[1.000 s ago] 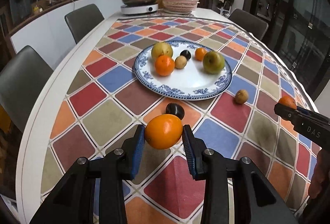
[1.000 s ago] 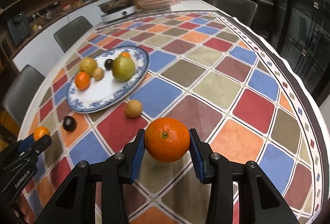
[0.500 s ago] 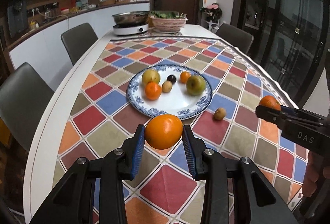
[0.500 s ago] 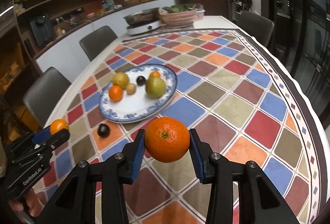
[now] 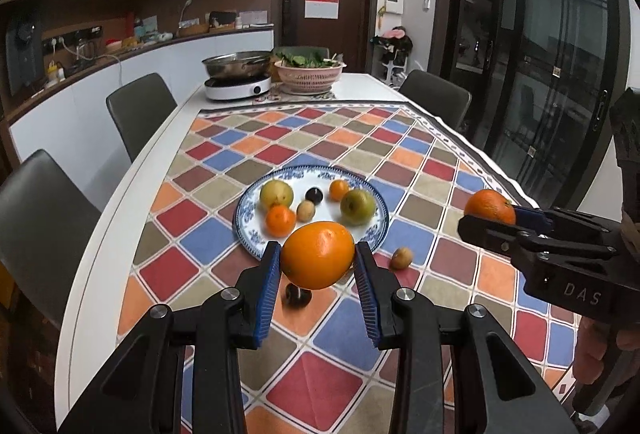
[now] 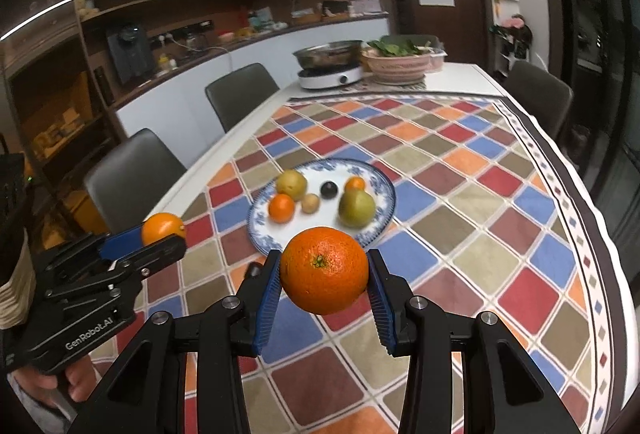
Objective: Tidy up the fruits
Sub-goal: 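Carry both tangerines over the plate with both tools, then open both tools to set the tangerines on the plate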
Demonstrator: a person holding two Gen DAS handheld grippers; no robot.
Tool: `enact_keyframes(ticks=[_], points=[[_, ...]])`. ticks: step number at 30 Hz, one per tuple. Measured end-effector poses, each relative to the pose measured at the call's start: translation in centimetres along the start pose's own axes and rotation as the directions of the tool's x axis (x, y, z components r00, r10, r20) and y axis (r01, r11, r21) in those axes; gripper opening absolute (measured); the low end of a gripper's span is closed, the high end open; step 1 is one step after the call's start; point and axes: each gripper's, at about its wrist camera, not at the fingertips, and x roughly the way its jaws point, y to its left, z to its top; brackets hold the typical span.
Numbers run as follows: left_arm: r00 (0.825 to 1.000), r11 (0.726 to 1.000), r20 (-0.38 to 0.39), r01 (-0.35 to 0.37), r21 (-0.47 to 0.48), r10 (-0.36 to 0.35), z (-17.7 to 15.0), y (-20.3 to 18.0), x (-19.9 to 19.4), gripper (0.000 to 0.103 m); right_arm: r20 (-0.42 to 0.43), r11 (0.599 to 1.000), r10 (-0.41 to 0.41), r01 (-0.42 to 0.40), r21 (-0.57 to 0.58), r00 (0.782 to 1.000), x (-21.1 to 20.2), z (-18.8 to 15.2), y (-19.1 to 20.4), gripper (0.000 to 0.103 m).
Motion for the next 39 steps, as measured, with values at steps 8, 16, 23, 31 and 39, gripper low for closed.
enact_keyframes(ticks=[8,16,23,31,39], points=[[1.000,1.000,0.016,0.017,0.005,-0.017,1.7,0.3,0.9,0.036,0.011,0.998,0.030,-0.029,-0.050,0.999,0.6,2.3,0.8,0.042],[0.999,0.999,0.006,0.041,0.010,-0.041,3.2,1.0,2.9,0.036,0.009,0.996,0.048,-0.047,-0.076,0.999,2.5,4.8,0.8,0.042],[0.998,0.999,-0.017,0.052,-0.001,-0.052,4.8,2.4,5.7,0.036,-0.019,0.994,0.065,-0.066,-0.092,0.998,5.4,6.9,0.6,0.042],[0.996,0.997,-0.048,0.070,0.024,-0.069,6.7,3.4,9.9,0.036,-0.072,0.994,0.060,-0.066,-0.084,0.996,9.8,8.2,-0.5,0.042],[0.989,0.994,-0.113,0.100,0.039,-0.095,8.2,4.0,15.1,0.036,-0.138,0.993,0.084,-0.094,-0.065,0.987,14.6,9.8,-2.2,0.042]])
